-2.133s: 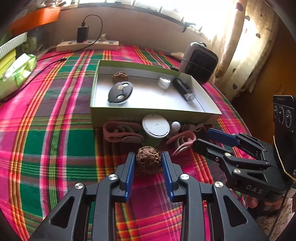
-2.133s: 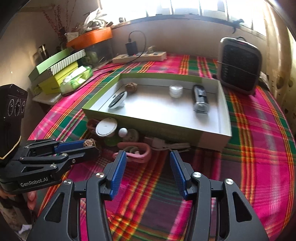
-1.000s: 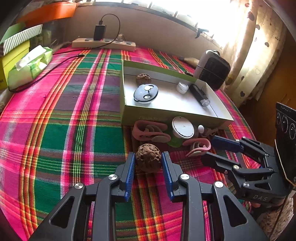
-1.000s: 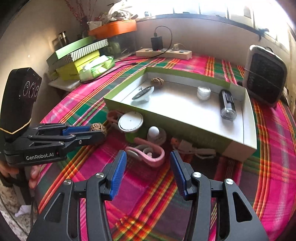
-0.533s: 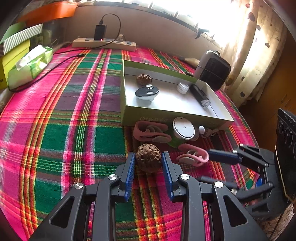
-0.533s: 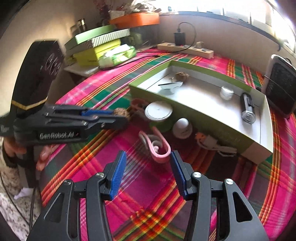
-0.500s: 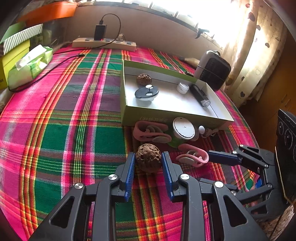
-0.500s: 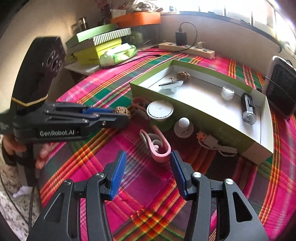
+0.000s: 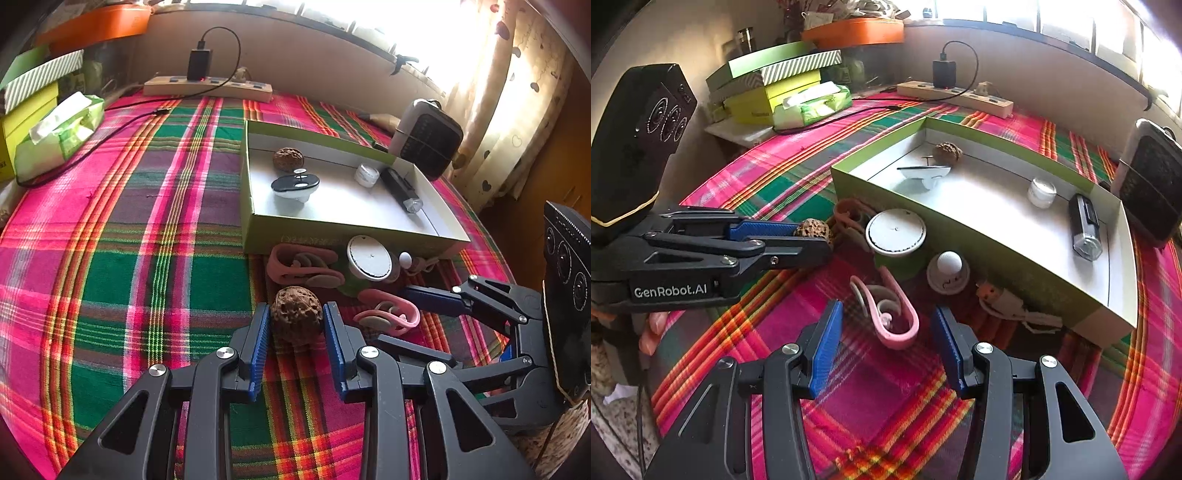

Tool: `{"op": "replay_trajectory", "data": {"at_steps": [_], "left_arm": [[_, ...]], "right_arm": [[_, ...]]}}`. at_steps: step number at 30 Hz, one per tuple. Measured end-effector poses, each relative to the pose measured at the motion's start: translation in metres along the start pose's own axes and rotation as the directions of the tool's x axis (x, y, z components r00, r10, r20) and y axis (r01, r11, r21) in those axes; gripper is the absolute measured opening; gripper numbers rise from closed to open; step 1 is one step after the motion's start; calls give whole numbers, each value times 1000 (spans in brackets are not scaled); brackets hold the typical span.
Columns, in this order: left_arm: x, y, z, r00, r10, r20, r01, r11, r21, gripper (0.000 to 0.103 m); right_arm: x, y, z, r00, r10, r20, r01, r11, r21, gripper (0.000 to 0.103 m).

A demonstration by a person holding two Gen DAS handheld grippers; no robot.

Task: Organize objects
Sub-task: 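Close the right tool on the pink clip while the left tool holds the walnut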

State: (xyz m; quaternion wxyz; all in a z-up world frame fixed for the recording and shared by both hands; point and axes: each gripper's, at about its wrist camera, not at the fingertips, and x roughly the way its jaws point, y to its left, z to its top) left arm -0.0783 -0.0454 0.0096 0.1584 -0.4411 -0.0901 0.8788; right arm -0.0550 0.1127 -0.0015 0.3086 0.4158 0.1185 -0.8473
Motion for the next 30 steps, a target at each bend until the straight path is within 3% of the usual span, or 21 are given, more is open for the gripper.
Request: {"op": "replay_trajectory", "data": {"at_steps": [12,16,23,30], "left_arm": [[3,-1,4,1000,19,5,-19,1000,10,28],[3,-2,4,1000,25,8,-25,1000,13,28],[3,-2,5,1000,24,9,-24,1000,11,27],[3,-1,5,1000,24,10,-25,1000,11,27]], "right_arm": [[3,4,2,999,-34,-6,34,999,-31,50],[2,5,2,1000,-30,-2,30,999,-39,37],[2,10,2,1000,-21,1,21,998,-62,25],[1,13,2,1000,-26,2,26,997,-71,24]]}}
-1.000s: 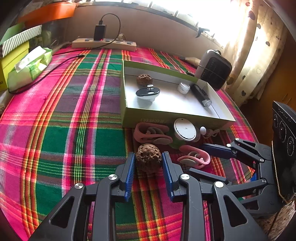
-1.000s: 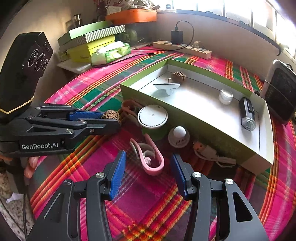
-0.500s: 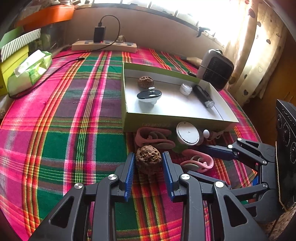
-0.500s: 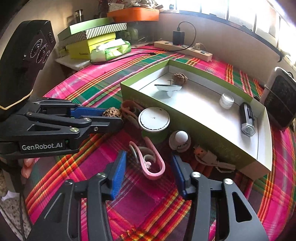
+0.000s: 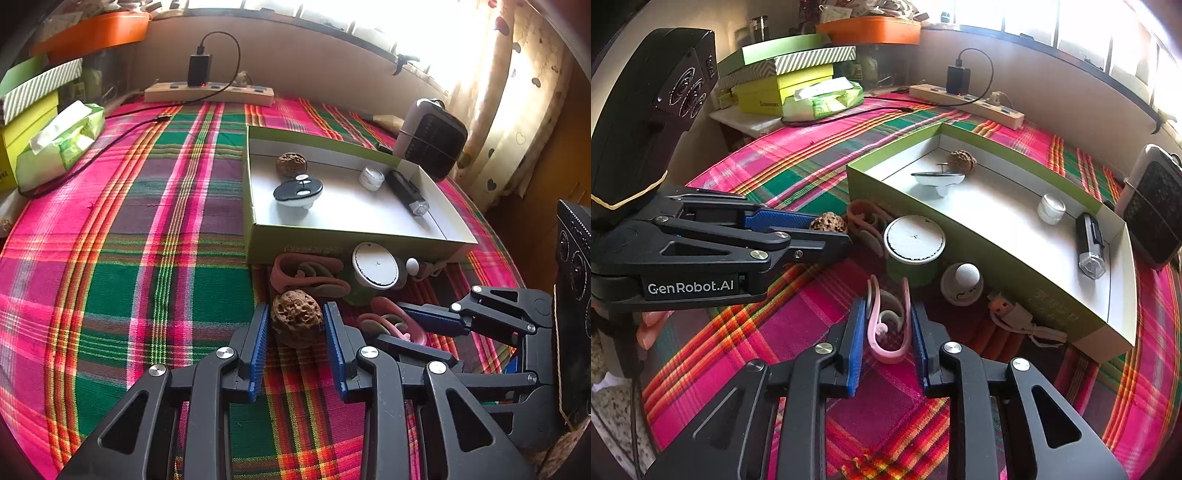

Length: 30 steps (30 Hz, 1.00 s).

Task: Organize objects
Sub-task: 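Close the right tool on the pink clip while the left tool holds the walnut, then carry the walnut in the left tool and pink clip in the right into the box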

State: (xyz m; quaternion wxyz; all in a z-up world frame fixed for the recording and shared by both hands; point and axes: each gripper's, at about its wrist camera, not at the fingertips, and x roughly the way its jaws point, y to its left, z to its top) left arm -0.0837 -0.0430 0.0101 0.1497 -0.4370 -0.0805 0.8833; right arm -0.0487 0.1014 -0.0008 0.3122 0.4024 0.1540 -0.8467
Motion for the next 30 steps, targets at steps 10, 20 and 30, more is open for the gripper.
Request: {"op": "replay_trajectory", "data": {"at_steps": [10,20,30], "left_arm": [[0,-1,-1,1000,1,0,-1,1000,0,27],[-1,-1,0,1000,0,1,0,1000,8,27],[-12,-4,4,1000,0,20,0,1000,20,27]], "right_arm": [[0,0,0,1000,-1,0,1,1000,0,24],[-5,-1,-1,1000,12,18,-12,1000,20,24],[-16,-2,-2,999,16,51,-19,999,43,24]]}}
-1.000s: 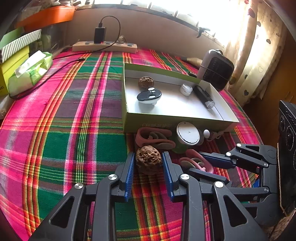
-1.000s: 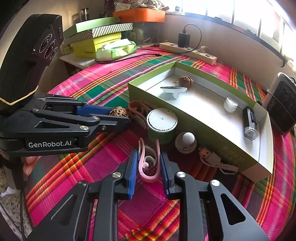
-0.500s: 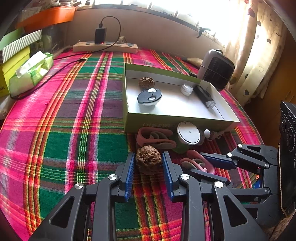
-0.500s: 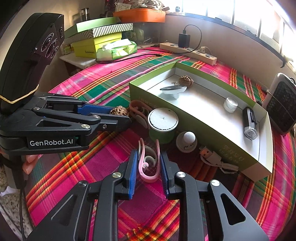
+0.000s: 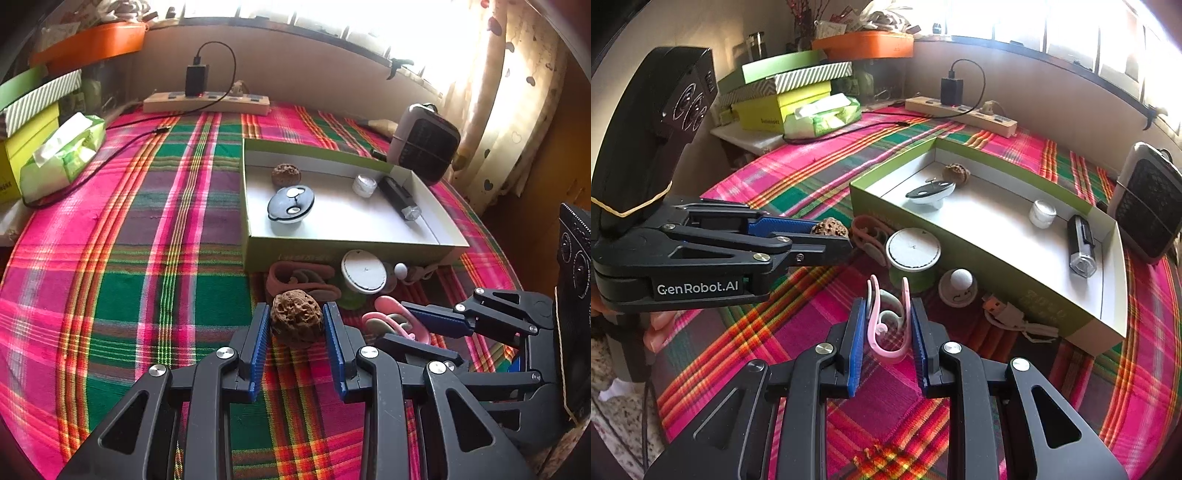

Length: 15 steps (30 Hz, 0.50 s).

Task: Organize objects
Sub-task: 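Carry the walnut in the left tool and pink clip in the right into the box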

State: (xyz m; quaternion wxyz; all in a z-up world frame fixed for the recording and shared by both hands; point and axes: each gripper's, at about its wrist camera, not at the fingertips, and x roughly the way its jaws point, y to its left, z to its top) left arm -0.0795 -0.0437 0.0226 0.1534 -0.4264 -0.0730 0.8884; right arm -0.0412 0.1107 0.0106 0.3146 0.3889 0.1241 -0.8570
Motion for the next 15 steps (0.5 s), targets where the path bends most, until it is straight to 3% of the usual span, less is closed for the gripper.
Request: {"op": "replay_trajectory", "data": {"at_steps": [15], "left_arm": [[-12,-17,17,999,-11,45,9,999,46,27]], "right_arm": [[-21,-15,11,998,-19,57,15,998,64,24]]}}
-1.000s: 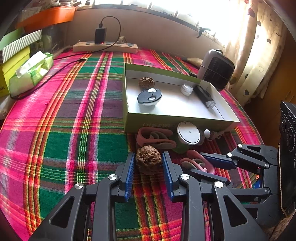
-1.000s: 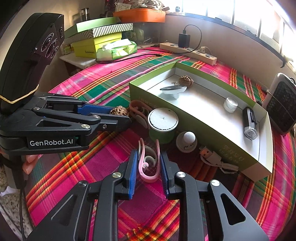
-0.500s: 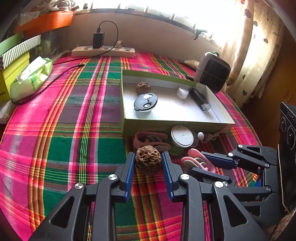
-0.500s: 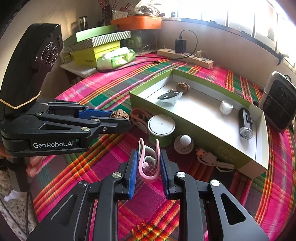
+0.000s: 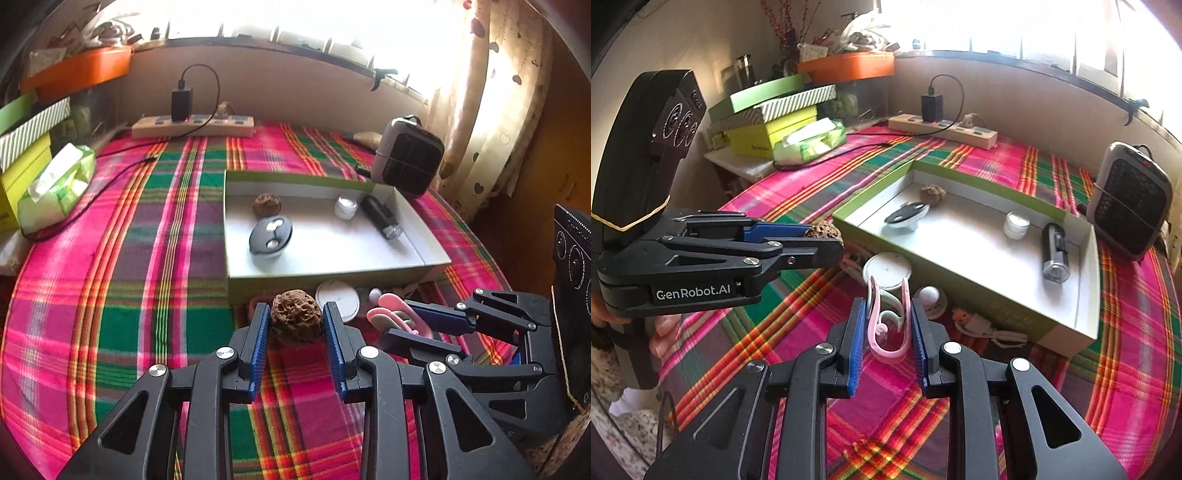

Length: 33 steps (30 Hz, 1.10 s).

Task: Organize objects
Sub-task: 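Carry the walnut in the left tool and pink clip in the right into the box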

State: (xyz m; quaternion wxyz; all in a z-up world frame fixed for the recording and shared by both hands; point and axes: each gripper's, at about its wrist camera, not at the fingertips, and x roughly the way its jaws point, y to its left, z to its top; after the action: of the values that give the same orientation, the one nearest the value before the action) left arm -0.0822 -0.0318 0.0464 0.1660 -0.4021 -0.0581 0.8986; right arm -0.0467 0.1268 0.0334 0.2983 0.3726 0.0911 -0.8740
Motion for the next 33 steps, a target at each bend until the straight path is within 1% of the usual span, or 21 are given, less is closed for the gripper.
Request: {"op": "replay_trajectory", "data": {"at_steps": [13,17,33], "left_arm": [[14,-9,26,1000,-11,21,11,999,36,27],[22,-8,35,1000,-13,18,12,999,34,27],[59,-13,65,1000,-6,-2,6,998,58,27]], "right_arm": [[2,-32,13,996,-87,-1,87,992,94,24],[8,-39,19,994,-108,-6,108,989,102,24],[30,-70,38,988,-154,-32,157,977,146,24]]}}
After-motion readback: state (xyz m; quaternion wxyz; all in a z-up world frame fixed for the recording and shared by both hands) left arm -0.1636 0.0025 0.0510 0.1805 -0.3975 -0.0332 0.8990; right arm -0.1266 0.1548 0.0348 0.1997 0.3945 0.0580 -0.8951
